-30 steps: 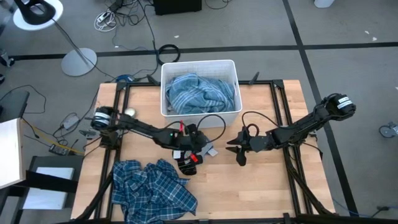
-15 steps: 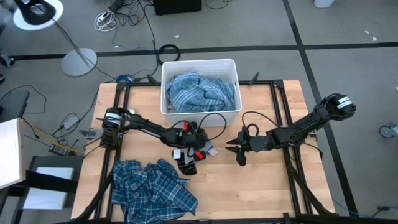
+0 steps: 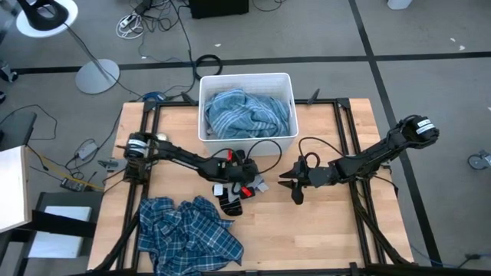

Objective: Sort clothes
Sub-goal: Put the gray sock into the white bin

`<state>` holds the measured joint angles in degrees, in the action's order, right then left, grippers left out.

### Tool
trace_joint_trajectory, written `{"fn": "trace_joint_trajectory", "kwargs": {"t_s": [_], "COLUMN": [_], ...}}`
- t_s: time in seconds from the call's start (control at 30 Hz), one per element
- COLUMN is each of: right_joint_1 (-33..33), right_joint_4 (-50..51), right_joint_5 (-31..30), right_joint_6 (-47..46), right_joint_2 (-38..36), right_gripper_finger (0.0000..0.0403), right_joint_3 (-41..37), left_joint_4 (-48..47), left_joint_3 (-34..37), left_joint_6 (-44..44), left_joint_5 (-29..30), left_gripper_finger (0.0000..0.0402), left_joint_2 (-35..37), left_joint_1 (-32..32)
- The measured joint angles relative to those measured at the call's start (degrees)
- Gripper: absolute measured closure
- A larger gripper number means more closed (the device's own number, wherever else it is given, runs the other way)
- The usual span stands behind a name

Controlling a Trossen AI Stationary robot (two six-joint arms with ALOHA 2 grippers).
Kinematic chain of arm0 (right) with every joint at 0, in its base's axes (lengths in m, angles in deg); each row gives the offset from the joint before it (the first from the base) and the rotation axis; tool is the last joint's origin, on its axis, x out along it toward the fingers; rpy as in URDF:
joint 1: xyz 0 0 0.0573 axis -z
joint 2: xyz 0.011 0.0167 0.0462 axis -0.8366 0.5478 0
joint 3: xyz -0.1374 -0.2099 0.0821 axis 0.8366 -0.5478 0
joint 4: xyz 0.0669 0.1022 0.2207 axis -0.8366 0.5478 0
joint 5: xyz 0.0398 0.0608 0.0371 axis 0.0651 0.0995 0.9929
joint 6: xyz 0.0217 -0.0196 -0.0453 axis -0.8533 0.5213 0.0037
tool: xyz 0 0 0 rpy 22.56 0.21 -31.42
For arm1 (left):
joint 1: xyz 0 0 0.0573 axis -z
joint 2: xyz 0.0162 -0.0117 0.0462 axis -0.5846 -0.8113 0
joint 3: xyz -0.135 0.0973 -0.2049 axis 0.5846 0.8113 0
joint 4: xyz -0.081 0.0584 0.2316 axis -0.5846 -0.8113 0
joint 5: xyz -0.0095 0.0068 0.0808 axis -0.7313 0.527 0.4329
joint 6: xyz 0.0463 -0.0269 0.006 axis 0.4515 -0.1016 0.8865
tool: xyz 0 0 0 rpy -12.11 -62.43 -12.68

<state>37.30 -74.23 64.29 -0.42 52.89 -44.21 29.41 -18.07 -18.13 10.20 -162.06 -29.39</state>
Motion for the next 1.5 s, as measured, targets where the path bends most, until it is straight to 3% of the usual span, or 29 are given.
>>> {"fn": "trace_joint_trajectory", "kwargs": {"t_s": [0.43,0.8,1.17,1.37,1.5], "right_joint_1": [0.02,0.02,0.01,0.02,0.00], "right_joint_4": [-0.87,-1.11,-1.22,-1.23,-1.22], "right_joint_5": [0.01,0.00,0.00,0.01,0.00], "right_joint_6": [-0.01,-0.02,-0.01,-0.02,-0.02], "right_joint_2": [-0.02,-0.02,-0.02,-0.02,-0.02], "right_gripper_finger": [0.0270,0.0270,0.0270,0.0270,0.0270], "right_joint_3": [0.00,0.00,0.00,0.00,0.00], "left_joint_4": [-9.02,-13.92,-9.52,-1.70,-4.99], "left_joint_3": [-7.64,-20.92,-40.03,-44.19,-44.28], "left_joint_6": [0.69,12.68,33.47,36.19,34.42], "left_joint_5": [2.75,4.13,15.60,17.15,17.03], "left_gripper_finger": [0.0401,0.0401,0.0401,0.0401,0.0401], "left_joint_2": [9.09,16.89,17.57,17.68,17.60], "left_joint_1": [2.51,2.67,-5.67,-11.84,-14.01]}}
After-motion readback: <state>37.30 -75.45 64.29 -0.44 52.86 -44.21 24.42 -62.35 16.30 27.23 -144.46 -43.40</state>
